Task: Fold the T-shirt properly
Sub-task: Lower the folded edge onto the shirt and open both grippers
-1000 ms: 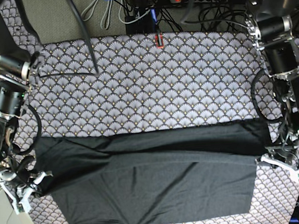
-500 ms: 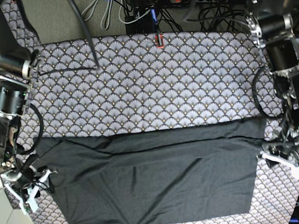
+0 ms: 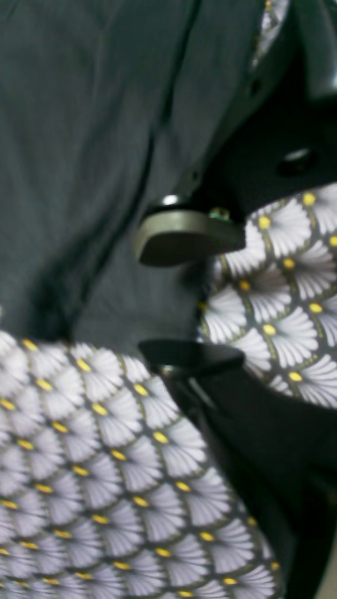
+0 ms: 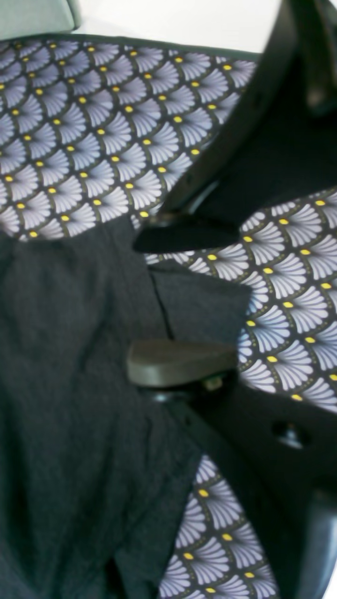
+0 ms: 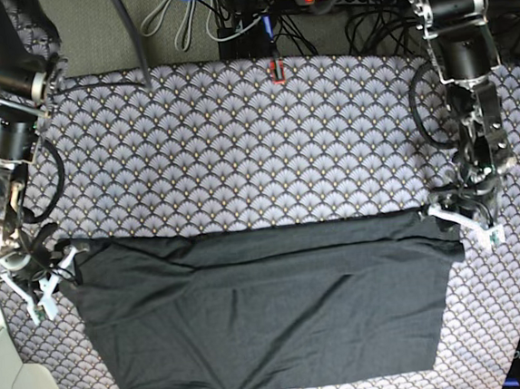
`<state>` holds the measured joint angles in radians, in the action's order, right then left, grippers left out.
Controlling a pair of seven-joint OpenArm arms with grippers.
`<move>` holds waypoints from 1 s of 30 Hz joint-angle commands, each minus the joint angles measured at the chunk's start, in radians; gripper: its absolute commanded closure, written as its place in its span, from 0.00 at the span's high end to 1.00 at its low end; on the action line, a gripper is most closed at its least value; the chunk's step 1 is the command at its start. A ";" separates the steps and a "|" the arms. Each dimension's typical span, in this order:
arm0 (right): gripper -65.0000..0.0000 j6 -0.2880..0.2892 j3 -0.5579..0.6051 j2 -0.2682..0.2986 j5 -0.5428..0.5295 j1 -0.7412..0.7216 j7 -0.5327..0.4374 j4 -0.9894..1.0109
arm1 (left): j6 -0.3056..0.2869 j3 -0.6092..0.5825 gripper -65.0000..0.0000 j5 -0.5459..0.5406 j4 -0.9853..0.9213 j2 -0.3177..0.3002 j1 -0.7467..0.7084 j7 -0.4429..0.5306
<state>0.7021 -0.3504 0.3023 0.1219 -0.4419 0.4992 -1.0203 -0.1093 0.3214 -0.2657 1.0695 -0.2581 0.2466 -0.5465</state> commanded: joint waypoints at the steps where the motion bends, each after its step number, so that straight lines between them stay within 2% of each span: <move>1: 0.48 -0.004 -0.002 0.016 -0.017 -0.021 -0.021 -0.018 | -0.003 0.005 0.45 -0.004 0.008 -0.014 0.024 0.029; 4: 0.48 -0.004 -0.002 0.021 -0.017 -0.018 -0.021 -0.018 | -0.002 0.005 0.45 0.001 0.002 -0.014 0.023 0.039; 9: 0.48 -0.004 -0.042 0.021 -0.017 -0.018 -0.021 -0.018 | -0.002 0.005 0.52 0.004 0.001 -0.014 0.023 0.067; 18: 0.48 -0.004 -0.046 0.021 -0.017 -0.004 -0.021 -0.018 | 0.000 0.005 0.52 0.006 -0.007 -0.014 0.024 0.073; 22: 0.48 -0.004 -0.046 0.021 -0.017 -0.002 -0.021 -0.018 | 0.000 0.005 0.52 0.001 -0.097 -0.017 0.052 0.079; 25: 0.48 -0.004 -0.046 0.021 -0.017 -0.001 -0.021 -0.018 | 0.000 0.005 0.52 0.004 -0.157 -0.019 0.064 0.121; 30: 0.48 -0.004 -0.046 0.038 -0.015 0.018 -0.023 -0.018 | -0.005 0.000 0.52 -0.001 -0.171 -0.016 0.066 0.136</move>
<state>0.7021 -0.3927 0.3176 0.1162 -0.4026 0.4953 -1.0206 -0.1093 0.3191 -0.2626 0.8906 -0.2646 0.2939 -0.4065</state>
